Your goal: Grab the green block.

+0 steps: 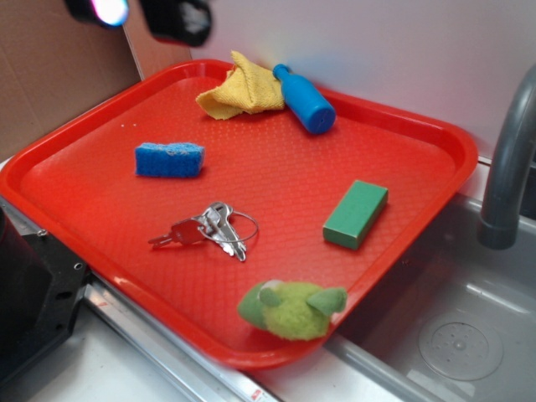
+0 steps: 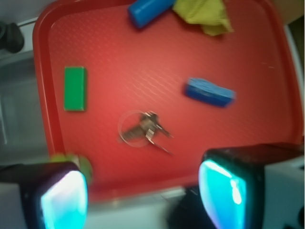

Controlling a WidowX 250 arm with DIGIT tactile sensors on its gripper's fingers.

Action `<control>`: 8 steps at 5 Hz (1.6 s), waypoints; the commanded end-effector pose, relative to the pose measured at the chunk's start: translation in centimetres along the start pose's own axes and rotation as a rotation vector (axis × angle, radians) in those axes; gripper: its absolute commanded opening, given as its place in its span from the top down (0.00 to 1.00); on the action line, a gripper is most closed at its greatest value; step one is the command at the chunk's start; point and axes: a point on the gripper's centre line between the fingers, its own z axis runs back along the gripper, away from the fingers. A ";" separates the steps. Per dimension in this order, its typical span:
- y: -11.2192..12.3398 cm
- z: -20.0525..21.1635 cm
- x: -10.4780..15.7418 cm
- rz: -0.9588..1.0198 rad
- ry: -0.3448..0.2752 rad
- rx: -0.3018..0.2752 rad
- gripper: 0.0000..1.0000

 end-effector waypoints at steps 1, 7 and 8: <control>-2.7 -5.4 3.7 0.086 -0.025 -0.036 0.00; -6.3 -14.7 7.8 0.054 0.087 -0.097 0.00; -6.3 -15.0 6.0 -0.017 0.075 -0.086 0.00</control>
